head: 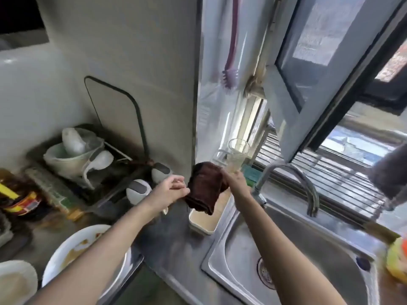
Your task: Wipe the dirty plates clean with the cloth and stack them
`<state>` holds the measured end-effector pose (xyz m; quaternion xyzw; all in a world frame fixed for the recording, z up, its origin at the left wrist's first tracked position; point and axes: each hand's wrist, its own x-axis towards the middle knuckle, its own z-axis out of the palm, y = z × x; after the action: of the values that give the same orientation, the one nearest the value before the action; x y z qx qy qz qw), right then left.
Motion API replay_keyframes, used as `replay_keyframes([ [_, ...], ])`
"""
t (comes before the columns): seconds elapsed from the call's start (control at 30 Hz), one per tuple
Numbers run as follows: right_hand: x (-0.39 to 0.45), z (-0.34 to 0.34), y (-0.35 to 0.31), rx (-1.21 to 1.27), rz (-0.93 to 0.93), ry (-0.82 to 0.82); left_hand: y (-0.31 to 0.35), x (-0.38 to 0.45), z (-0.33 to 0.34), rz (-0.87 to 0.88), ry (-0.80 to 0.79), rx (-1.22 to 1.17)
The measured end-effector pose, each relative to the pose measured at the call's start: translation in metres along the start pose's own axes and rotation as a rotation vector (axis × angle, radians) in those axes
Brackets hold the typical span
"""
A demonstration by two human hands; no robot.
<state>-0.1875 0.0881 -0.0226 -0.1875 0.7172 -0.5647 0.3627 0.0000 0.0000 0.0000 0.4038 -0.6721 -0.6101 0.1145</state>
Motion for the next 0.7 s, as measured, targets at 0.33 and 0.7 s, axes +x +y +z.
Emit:
replay_keyframes([
  [0.33,0.005,-0.002,-0.015,-0.227,-0.148,-0.009,0.002,0.015,0.001,0.004,0.046,0.05],
  [0.7,-0.073,0.057,-0.112,-0.053,-0.434,-0.37,0.032,-0.039,-0.055,0.268,0.169,-0.1],
])
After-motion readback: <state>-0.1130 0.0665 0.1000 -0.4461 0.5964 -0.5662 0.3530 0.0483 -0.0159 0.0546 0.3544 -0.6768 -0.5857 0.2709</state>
